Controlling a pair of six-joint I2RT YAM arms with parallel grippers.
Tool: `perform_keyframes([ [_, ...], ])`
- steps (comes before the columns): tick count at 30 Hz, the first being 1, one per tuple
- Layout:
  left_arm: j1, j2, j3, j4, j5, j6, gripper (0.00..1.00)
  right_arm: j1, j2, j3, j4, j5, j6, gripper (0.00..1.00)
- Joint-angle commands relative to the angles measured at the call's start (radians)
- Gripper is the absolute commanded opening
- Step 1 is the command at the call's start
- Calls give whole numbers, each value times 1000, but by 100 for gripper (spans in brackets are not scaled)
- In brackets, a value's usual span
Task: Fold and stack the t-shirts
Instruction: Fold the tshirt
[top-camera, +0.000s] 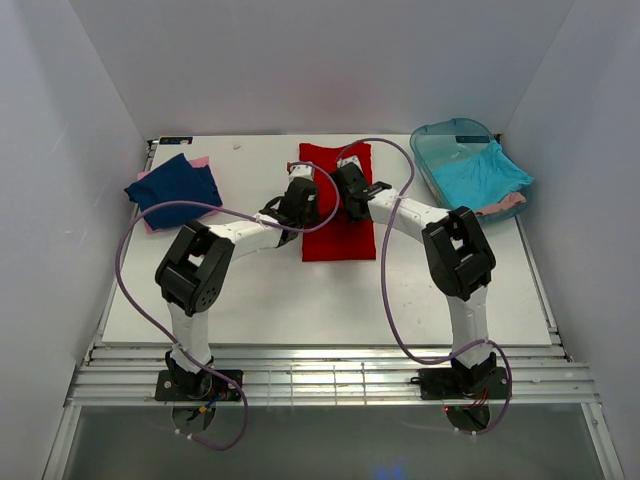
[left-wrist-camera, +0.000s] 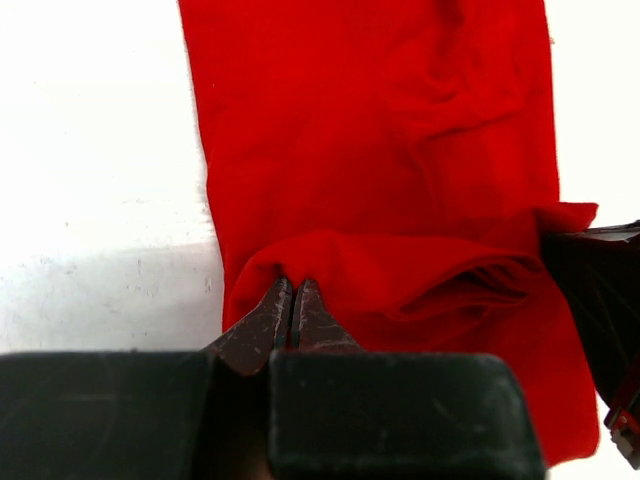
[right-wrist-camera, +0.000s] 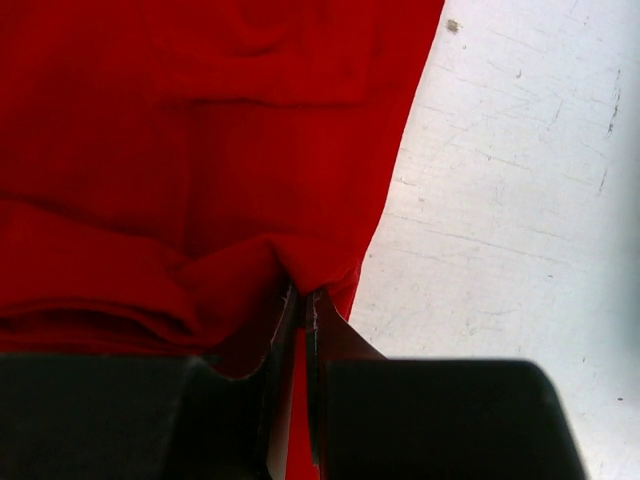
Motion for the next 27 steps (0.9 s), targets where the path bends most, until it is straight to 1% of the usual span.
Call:
perform_keyframes([
  [1,19,3,53,24,37,31,0,-10,11,64,28,1,-29,8],
  [7,39,20,76,32,35,35,0,-30,48,99,28,-5,-42,8],
  [11,44,43,89,52,31,47,0,-38,61,113,29,20,-46,8],
  [13,45,56,119,40,14,50,28,-39,68,124,31,47,-44,8],
  [14,45,62,136,29,-26,51,42,-39,73,128,34,82,-44,8],
  [15,45,68,180,-9,-57,51,52,-41,73,144,35,105,-46,14],
  [16,45,68,205,-32,-87,50,62,-41,71,154,37,127,-52,29],
  [17,45,57,231,-86,-154,53,66,-39,61,168,35,173,-64,35],
  [19,45,25,271,-100,-202,70,69,-41,10,187,32,207,-75,41],
  [20,45,5,273,-102,-228,70,69,-41,-17,181,52,214,-84,42],
  [21,44,-19,267,-102,-229,68,70,-39,-45,167,69,211,-105,42],
  [22,44,-67,247,-102,-226,62,70,-39,-101,136,78,207,-105,45],
  [24,27,-111,213,-100,-200,32,70,-36,-154,98,98,173,-102,46],
  [26,9,-164,154,-100,-177,4,70,-36,-212,41,98,97,-81,46],
  [27,-13,-174,132,-97,-139,-25,69,-36,-223,26,91,68,-73,46],
])
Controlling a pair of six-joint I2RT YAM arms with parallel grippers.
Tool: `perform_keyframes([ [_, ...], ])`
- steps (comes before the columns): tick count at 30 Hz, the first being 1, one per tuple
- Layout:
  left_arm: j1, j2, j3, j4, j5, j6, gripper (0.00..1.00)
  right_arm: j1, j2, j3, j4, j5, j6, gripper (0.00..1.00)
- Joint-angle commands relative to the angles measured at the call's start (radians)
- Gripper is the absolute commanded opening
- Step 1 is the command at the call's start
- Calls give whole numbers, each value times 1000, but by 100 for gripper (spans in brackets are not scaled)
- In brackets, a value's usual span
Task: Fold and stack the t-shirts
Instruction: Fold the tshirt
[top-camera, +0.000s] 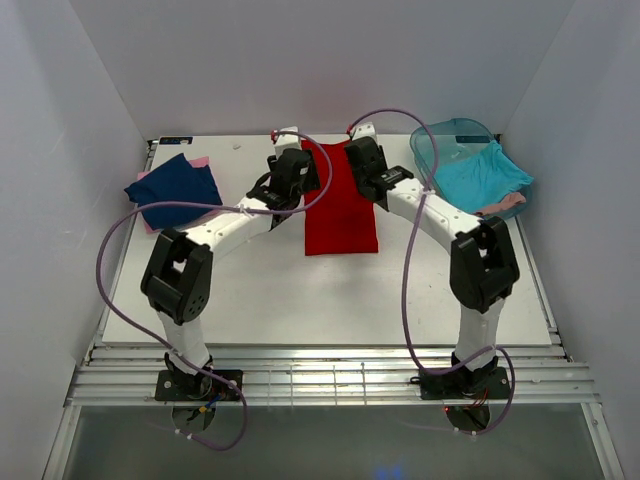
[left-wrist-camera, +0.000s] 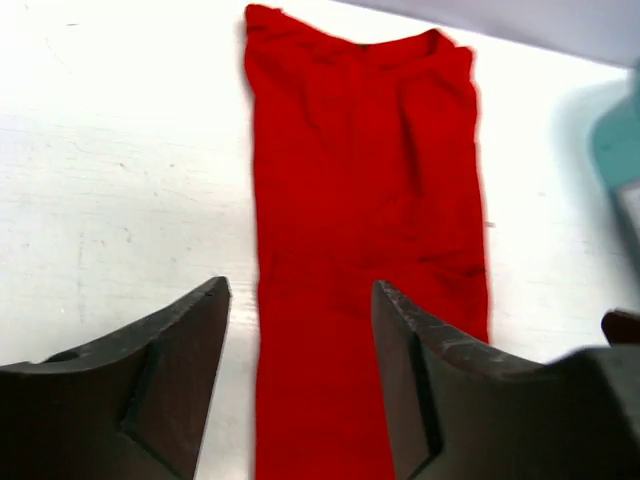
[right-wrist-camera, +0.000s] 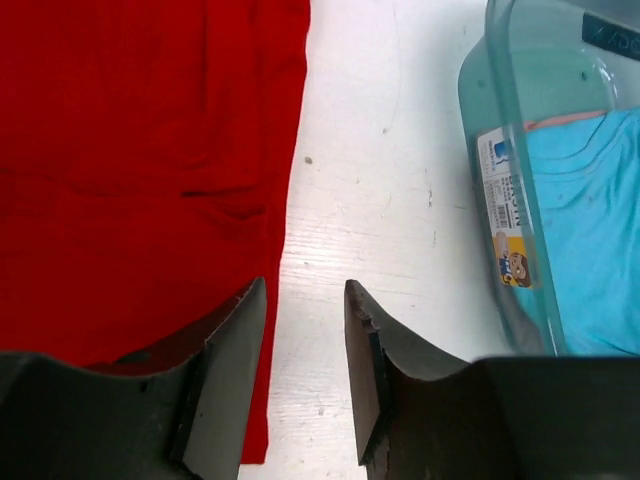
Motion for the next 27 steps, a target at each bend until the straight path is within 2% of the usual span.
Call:
perform_keyframes([
  [1,-53,-127,-77,-9,48,-71,67,0,-122,-52,46,-87,37,43],
  [3,-82,-122,-139,5,70,-97,60,0,-125,-87,18,-171,68,39],
  [6,-91,-69,-163,-76,81,-167,61,0,-113,-128,-29,-225,131,37],
  [11,-93,-82,-253,-112,79,-224,66,-2,-147,-237,-46,-324,177,53],
  [14,-93,-128,-316,-87,96,-229,68,-5,-213,-355,10,-392,194,67],
  [16,-93,-147,-353,-73,117,-218,69,-8,-255,-435,47,-409,212,71],
  [27,-93,-150,-437,14,200,-276,70,-34,-306,-601,153,-440,244,68],
])
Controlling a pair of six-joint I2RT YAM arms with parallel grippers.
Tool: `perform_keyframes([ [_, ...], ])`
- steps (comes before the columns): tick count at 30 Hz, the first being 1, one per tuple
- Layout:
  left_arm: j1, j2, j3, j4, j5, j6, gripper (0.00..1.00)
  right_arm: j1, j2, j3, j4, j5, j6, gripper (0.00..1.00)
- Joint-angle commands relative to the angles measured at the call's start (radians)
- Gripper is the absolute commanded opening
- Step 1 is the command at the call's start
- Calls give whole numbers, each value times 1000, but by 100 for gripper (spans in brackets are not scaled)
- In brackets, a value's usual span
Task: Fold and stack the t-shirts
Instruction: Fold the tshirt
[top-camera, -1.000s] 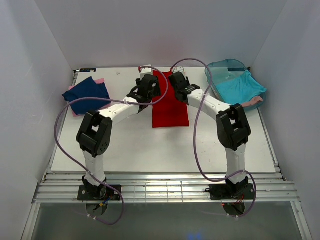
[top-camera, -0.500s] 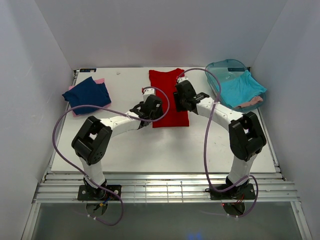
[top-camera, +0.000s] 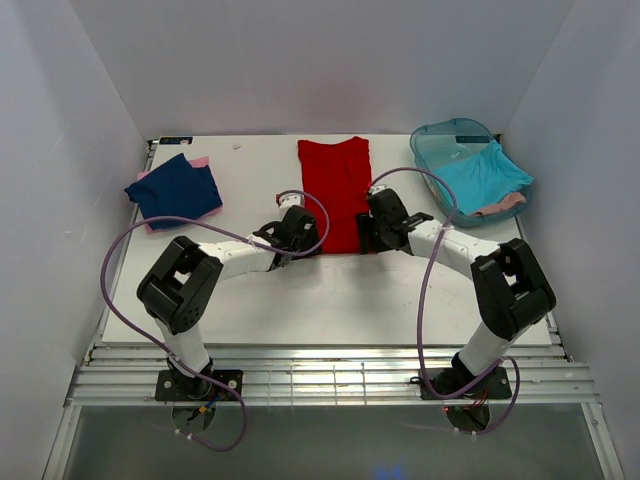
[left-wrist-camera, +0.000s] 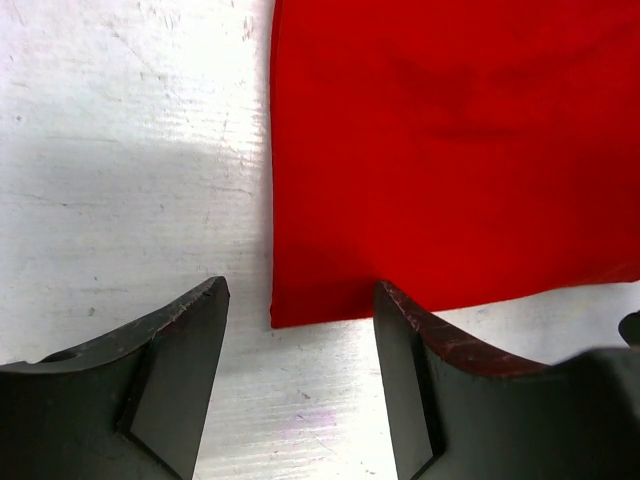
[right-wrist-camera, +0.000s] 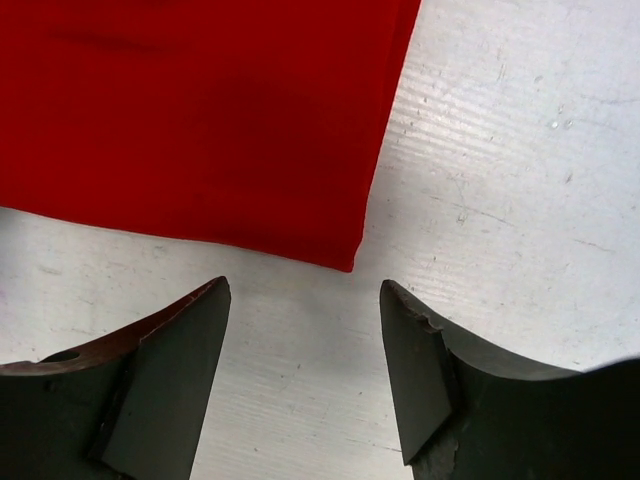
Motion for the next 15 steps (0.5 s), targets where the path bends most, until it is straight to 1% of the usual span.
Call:
perform_keyframes([
  [1,0,-62,-24,57,26,-23,70,-18,-28,-49,92,-34,29,67],
  [5,0,-59,-31,63,15,-10,70,-38,-19,-79,138,-47,45,66],
  [10,0,-48,-28,114,15,0,70,-61,-8,-103,190,-70,52,64],
  [15,2,-59,-30,139,9,8,70,-79,-12,-102,206,-103,60,64],
])
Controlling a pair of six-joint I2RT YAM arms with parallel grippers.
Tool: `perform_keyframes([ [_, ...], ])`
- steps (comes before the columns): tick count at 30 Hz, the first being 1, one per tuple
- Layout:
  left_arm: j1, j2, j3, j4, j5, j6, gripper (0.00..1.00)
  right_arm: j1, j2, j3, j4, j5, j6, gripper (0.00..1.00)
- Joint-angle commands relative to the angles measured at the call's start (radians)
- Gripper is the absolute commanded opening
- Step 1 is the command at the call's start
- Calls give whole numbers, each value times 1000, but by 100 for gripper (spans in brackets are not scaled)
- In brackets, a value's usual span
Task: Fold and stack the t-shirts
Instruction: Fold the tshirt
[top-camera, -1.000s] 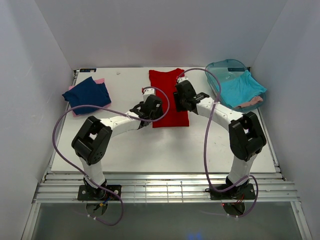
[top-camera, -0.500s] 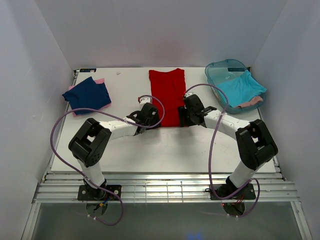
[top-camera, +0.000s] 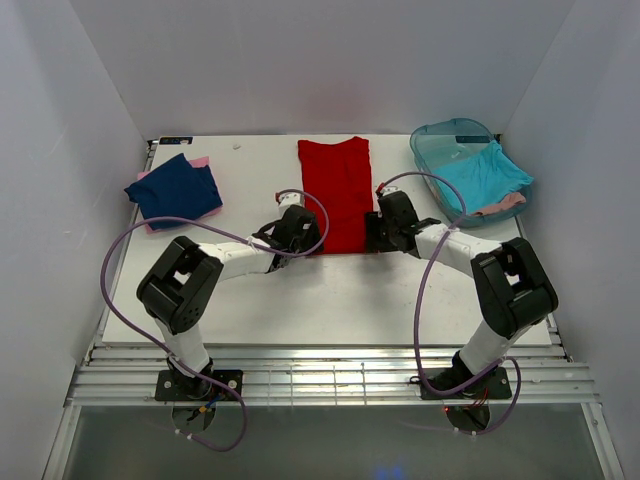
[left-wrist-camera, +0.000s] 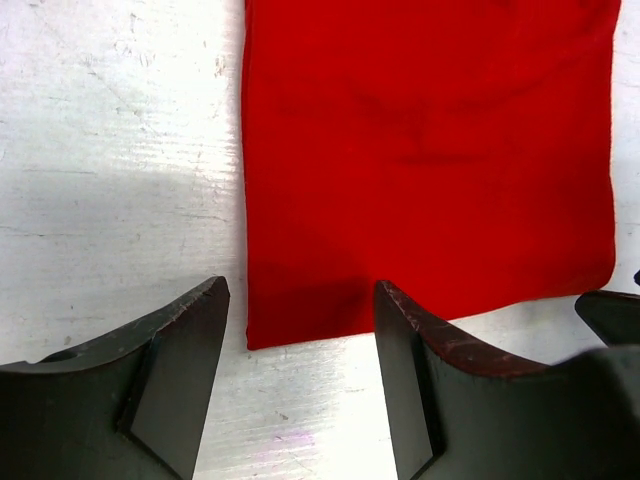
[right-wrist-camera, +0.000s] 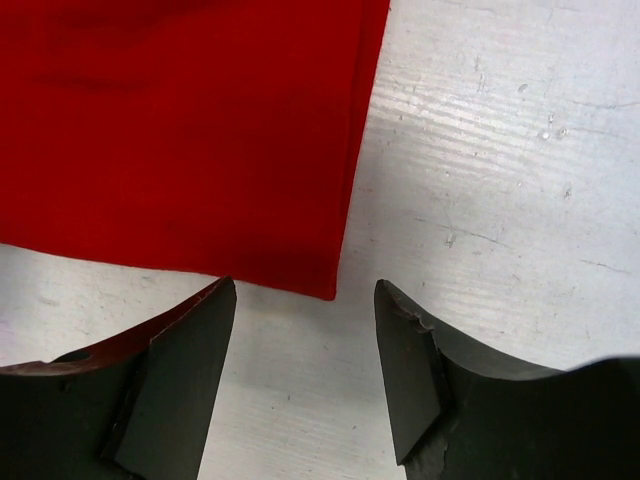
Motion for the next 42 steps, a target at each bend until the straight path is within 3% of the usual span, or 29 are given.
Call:
perform_keyframes([
  [1,0,-49,6,36,-2,15,70,-15,-10,-4,62,-37,19,64],
  [16,2,20,15,8,27,-9,69,-29,97,24,86,-72,21,61],
  [20,0,43,19,14,42,-8,66,-27,114,19,92,-86,21,56],
  [23,2,59,21,14,51,-2,54,-29,106,5,95,-92,21,48],
  [30,2,102,6,-3,77,-2,17,-29,76,-51,89,-98,7,9],
  [36,-44,57,-72,-10,50,38,0,-9,-13,-157,86,-121,4,8],
  [42,-179,-84,-184,-98,-19,5,0,117,-198,-252,-42,-14,48,8],
])
